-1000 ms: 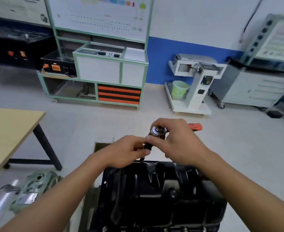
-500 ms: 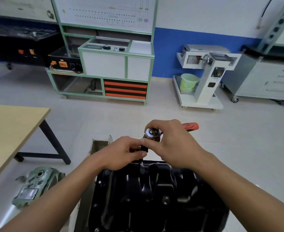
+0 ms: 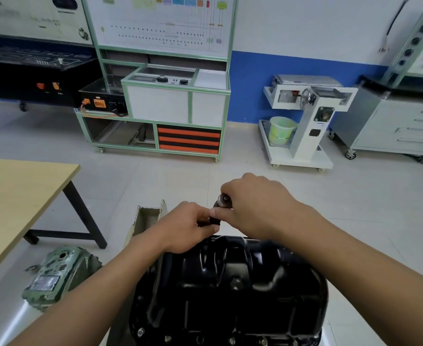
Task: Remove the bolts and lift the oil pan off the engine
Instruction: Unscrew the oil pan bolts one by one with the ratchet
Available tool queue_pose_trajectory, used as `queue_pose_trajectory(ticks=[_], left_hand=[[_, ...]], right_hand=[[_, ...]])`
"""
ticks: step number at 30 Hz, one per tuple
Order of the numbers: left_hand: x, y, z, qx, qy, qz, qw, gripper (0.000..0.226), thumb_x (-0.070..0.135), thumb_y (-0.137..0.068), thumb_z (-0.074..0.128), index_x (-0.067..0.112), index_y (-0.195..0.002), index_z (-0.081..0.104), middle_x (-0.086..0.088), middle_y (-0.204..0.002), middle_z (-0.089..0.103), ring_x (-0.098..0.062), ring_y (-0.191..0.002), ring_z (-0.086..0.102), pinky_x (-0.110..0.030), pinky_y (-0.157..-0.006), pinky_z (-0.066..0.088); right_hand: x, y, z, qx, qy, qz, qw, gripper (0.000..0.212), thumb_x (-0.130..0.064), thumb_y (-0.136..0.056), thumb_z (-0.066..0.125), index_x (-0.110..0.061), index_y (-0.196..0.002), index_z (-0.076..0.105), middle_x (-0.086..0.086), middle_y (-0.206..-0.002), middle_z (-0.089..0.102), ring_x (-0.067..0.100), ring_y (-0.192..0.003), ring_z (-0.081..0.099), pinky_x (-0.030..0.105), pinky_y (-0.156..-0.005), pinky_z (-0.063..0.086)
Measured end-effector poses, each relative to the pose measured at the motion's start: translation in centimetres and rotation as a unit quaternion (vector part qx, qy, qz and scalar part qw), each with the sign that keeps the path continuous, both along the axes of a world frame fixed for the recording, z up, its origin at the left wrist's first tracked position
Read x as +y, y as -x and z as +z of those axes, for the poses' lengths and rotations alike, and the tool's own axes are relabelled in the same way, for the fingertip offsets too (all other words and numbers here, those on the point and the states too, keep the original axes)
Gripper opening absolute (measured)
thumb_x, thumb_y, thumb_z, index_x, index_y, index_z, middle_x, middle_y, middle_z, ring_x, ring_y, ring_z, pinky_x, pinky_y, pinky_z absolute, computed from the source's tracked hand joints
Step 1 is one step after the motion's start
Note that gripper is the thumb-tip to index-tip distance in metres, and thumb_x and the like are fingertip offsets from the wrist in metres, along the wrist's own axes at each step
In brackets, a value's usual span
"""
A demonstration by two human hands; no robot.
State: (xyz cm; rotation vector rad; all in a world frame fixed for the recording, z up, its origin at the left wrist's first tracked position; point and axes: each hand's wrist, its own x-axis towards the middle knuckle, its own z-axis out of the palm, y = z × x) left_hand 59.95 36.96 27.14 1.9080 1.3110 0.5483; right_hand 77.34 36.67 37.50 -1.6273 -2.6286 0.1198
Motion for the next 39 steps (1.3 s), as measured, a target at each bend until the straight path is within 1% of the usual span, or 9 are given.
queue_pose_trajectory(ticks=[4,8,12,17,21,24,28,31,39], left_hand=[[-0.6,-0.7,-0.2,0.012,-0.019,0.051,0.998,0.013,0.027,-0.097,0.064,0.021,-0.099,0.075,-0.011,-0.084,0.073,-0.031,-0.079,0.064,-0.048,-0.084,0.055],[-0.9,-0.8,-0.7,0.013,-0.025,0.102,0.994,0.012,0.028,-0.094,0.065,0.033,-0.088,0.074,0.004,-0.074,0.073,-0.021,-0.069,0.065,-0.035,-0.073,0.056],[-1.2,-1.0,-0.8,0.02,-0.043,0.154,0.987,0.034,0.034,-0.093,0.067,0.031,-0.059,0.063,0.014,-0.047,0.051,-0.008,-0.045,0.04,-0.029,-0.052,0.033],[-1.9,-1.3,-1.0,0.001,-0.067,0.201,0.977,0.019,0.03,-0.093,0.068,0.025,-0.075,0.071,0.018,-0.063,0.066,-0.009,-0.068,0.062,-0.026,-0.065,0.045],[-2.7,-2.1,-0.4,-0.12,-0.11,0.174,0.971,0.024,0.017,-0.093,0.07,0.037,-0.105,0.067,0.002,-0.108,0.074,-0.01,-0.103,0.068,-0.026,-0.093,0.055],[-3.4,-3.1,0.0,-0.202,-0.154,0.158,0.954,0.04,0.021,-0.099,0.065,0.052,-0.121,0.052,0.003,-0.114,0.071,-0.013,-0.1,0.065,-0.021,-0.089,0.053],[-3.9,-3.2,0.2,-0.265,-0.173,0.167,0.934,0.021,0.034,-0.097,0.056,0.04,-0.117,0.059,-0.005,-0.105,0.072,-0.027,-0.085,0.065,-0.044,-0.08,0.057],[-3.6,-3.0,0.4,-0.25,-0.18,0.172,0.936,0.008,0.028,-0.101,0.06,0.029,-0.107,0.065,-0.013,-0.095,0.071,-0.032,-0.075,0.064,-0.052,-0.077,0.055],[-1.6,-3.8,0.3,-0.262,-0.19,0.219,0.92,0.02,0.011,-0.097,0.068,0.031,-0.091,0.069,-0.006,-0.078,0.071,-0.027,-0.067,0.066,-0.037,-0.065,0.056]], right_hand=[[0.2,0.6,0.8,-0.08,-0.033,-0.007,0.996,0.047,-0.065,-0.093,0.049,-0.024,-0.071,0.043,-0.004,-0.071,0.035,0.014,-0.057,0.033,0.03,-0.049,0.019],[-0.2,0.5,-0.1,0.02,-0.007,-0.026,0.999,0.044,-0.063,-0.086,0.06,-0.024,-0.066,0.055,-0.004,-0.071,0.049,0.018,-0.065,0.051,0.029,-0.052,0.032],[-1.1,-2.3,0.2,0.073,0.034,0.017,0.997,0.037,-0.049,-0.078,0.076,-0.028,-0.108,0.068,-0.01,-0.086,0.06,0.014,-0.08,0.059,0.031,-0.069,0.047],[-0.3,-7.2,-0.4,0.231,0.027,0.034,0.972,0.006,-0.03,-0.085,0.079,-0.031,-0.092,0.078,-0.021,-0.084,0.07,0.003,-0.08,0.059,0.013,-0.065,0.04],[0.6,-7.7,-4.1,0.422,0.014,0.032,0.906,0.014,-0.013,-0.089,0.076,-0.016,-0.103,0.079,-0.009,-0.097,0.075,0.0,-0.088,0.068,0.014,-0.078,0.048],[1.1,-6.5,-6.6,0.506,-0.023,0.037,0.862,0.019,-0.013,-0.091,0.072,-0.027,-0.104,0.076,-0.005,-0.122,0.068,0.011,-0.111,0.065,0.027,-0.089,0.052],[2.1,-5.0,-7.8,0.555,-0.069,0.026,0.829,0.028,-0.015,-0.09,0.074,-0.022,-0.117,0.07,-0.004,-0.134,0.061,0.013,-0.119,0.061,0.035,-0.093,0.055],[2.4,-5.0,-7.4,0.554,-0.097,0.013,0.827,0.029,-0.015,-0.086,0.079,-0.028,-0.11,0.069,-0.009,-0.12,0.065,0.008,-0.11,0.063,0.032,-0.084,0.059],[-1.9,-8.0,-7.7,0.486,-0.126,0.017,0.865,0.014,-0.025,-0.079,0.085,-0.022,-0.088,0.076,-0.013,-0.074,0.067,0.007,-0.066,0.058,0.015,-0.06,0.043]])
